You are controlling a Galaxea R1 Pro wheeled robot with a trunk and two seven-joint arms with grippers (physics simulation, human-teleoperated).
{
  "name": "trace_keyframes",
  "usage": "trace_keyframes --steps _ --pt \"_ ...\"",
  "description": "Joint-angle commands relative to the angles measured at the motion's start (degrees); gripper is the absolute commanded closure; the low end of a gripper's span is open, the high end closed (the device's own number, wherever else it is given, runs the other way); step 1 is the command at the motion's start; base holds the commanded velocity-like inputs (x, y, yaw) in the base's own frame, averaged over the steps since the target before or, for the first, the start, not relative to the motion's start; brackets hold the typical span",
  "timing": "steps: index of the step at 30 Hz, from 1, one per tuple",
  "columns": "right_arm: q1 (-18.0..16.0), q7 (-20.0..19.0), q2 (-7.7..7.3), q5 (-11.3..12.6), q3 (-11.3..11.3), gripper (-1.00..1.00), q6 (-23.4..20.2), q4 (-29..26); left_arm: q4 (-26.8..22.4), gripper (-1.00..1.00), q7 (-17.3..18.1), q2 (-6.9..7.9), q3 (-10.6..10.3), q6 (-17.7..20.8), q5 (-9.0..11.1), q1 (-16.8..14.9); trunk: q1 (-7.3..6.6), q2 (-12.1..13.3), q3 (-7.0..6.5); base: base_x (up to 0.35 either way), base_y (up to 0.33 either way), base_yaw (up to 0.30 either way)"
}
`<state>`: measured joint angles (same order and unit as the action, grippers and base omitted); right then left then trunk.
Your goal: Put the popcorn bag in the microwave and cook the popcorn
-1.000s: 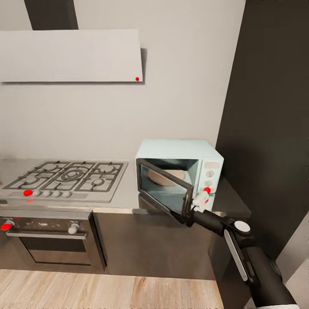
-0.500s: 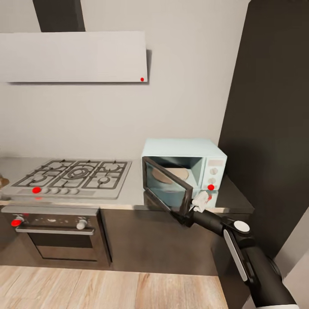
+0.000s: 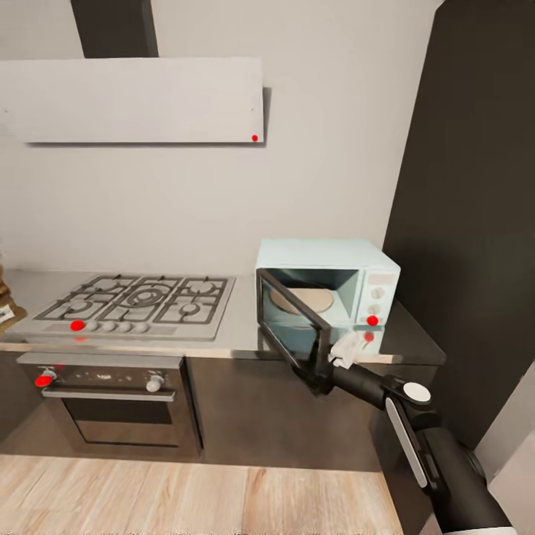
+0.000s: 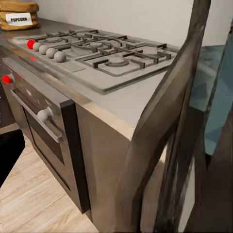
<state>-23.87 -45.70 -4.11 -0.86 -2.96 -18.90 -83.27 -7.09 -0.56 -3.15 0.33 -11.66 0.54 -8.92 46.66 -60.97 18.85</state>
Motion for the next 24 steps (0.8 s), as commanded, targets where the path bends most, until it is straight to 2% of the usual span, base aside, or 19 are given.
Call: trace_keyframes --steps 1,11,19,24 --pt "-0.03 -0.18 -0.02 0.04 -0.03 -1.00 -0.44 -0.08 0.05 -1.00 -0.06 -0.01 0.02 -0.20 0.03 -0.04 -0.01 -0.05 0.07 -0.212 0.037 0.000" --pt "-0.04 -0.14 -0.02 0.00 -0.31 -1.00 -0.44 -0.05 0.08 -1.00 -0.06 -0.01 0.02 -0.20 0.05 -0.04 -0.01 -0.05 0.07 -0.129 0.069 0.000" --pt "0.01 -0.11 -0.02 -0.02 -0.47 -1.00 -0.44 -0.11 0.05 -1.00 -0.06 -0.01 -0.06 -0.20 0.00 -0.04 -0.01 -0.05 0.07 -0.020 0.016 0.000" --pt "0.05 -0.10 -0.02 -0.02 -0.45 -1.00 -0.44 -0.14 0.06 -1.00 -0.06 -0.01 -0.07 -0.20 -0.02 -0.04 -0.01 -0.05 0.07 -0.257 0.000 0.000"
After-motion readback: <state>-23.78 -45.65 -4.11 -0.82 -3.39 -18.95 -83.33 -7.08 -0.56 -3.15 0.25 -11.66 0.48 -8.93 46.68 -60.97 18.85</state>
